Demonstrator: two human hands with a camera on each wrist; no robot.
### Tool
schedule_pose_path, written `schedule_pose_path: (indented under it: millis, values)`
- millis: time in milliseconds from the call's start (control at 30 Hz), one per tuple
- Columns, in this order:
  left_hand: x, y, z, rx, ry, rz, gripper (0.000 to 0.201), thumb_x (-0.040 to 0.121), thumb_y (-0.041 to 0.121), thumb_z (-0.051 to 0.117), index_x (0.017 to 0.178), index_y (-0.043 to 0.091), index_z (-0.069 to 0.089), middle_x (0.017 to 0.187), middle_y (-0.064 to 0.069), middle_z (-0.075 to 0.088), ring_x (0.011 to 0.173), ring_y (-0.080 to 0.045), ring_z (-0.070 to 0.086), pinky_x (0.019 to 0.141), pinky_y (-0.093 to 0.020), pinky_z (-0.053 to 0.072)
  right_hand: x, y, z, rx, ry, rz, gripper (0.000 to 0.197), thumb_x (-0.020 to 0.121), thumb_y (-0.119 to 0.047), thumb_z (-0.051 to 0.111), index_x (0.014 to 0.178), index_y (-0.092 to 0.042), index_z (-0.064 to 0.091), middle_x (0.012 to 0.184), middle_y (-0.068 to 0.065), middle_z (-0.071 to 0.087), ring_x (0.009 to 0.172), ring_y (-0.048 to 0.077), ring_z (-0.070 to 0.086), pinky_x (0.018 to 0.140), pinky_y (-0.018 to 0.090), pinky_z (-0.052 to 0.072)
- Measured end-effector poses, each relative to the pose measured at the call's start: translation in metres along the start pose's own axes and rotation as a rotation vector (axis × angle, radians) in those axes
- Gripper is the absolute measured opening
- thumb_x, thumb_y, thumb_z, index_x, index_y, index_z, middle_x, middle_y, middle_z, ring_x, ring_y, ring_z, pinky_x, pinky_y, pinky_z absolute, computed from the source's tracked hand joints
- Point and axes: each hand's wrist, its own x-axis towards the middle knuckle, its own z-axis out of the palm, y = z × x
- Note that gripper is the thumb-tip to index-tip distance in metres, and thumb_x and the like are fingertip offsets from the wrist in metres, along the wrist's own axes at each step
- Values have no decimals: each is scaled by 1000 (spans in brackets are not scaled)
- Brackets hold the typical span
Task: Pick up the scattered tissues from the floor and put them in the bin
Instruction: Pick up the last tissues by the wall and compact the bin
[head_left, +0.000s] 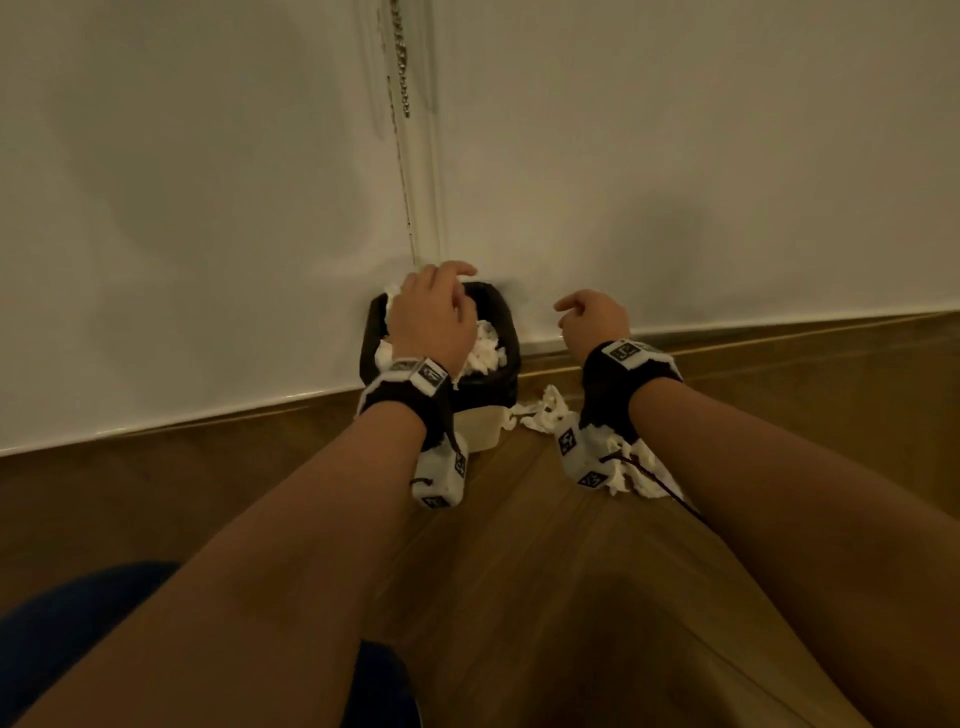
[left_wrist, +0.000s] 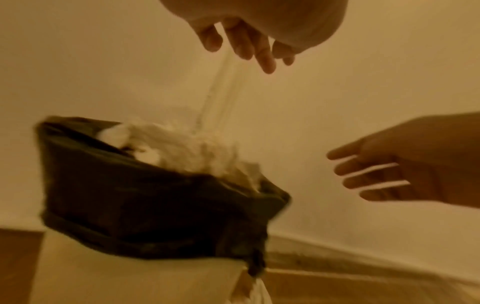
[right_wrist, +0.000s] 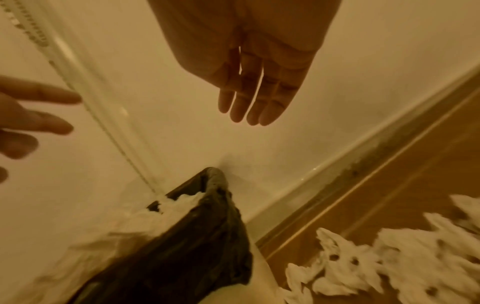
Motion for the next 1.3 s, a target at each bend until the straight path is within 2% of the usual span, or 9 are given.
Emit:
schedule_pose_path:
  millis: [133,267,533,633,800,900,1000,1133,1300]
  values:
    - [-30,53,27,-62,-130,256,30,84,16,47,111,20,59,97,-2,58,89,-20,51,74,-34,45,-12,42,-20,41,59,134,29,92,-7,40,105,-17,64,109,10,65,85,22,58,69,26,43]
    - [-52,92,64,-91,-321,418,27,86,16,47,110,19,60,99,-3,60,86,-20,56,70,-34,49,-19,86,-36,-28,69,248,30,91,-9,42,111,-14,64,114,13,64,100,30,60,74,27,42]
    - [-93,66,135,24,-711,164,22,92,22,43,111,23,56,113,-1,55,99,-22,56,83,-37,49,-35,184,-42,-12,40,449,29,95,-13,41,119,-18,56,118,13,61,90,27,60,69,31,46]
    - [-107,47,156,116,-840,48,26,93,22,42,115,22,56,120,-5,55,108,-25,54,90,-41,47,-39,209,-32,-35,-15,529,35,92,-11,46,127,-16,50,123,14,57,106,31,57,85,39,51]
    - [-123,22,186,205,-933,-126,40,94,21,43,134,14,41,137,-14,39,125,-32,41,103,-41,38,-49,235,-7,-211,-82,591,43,90,-18,52,132,-14,43,137,16,41,125,35,38,101,42,36]
    - [-121,9,205,218,-894,-230,56,93,18,45,145,17,25,151,-16,18,138,-36,23,112,-44,27,-54,238,12,-247,-106,485,47,90,-18,51,135,-15,40,139,15,36,128,35,31,105,41,31]
    - [-109,-8,224,176,-801,-297,66,93,19,46,147,36,13,156,-13,-2,143,-38,5,113,-48,20,-52,231,31,-250,-98,247,46,90,-20,50,135,-16,43,139,13,37,131,32,28,108,39,28]
    - [-91,-28,251,216,-836,-258,69,89,48,49,140,56,4,156,-8,-13,141,-44,-9,113,-55,12,-42,215,49,-233,-46,56,44,88,-22,52,131,-15,47,134,11,41,127,29,32,106,36,28]
    - [-95,-36,272,206,-944,-260,53,87,63,41,137,53,26,157,2,-12,141,-43,-12,112,-58,6,-27,204,50,-181,26,-2,41,87,-23,51,128,-17,50,132,8,44,127,26,34,103,34,31]
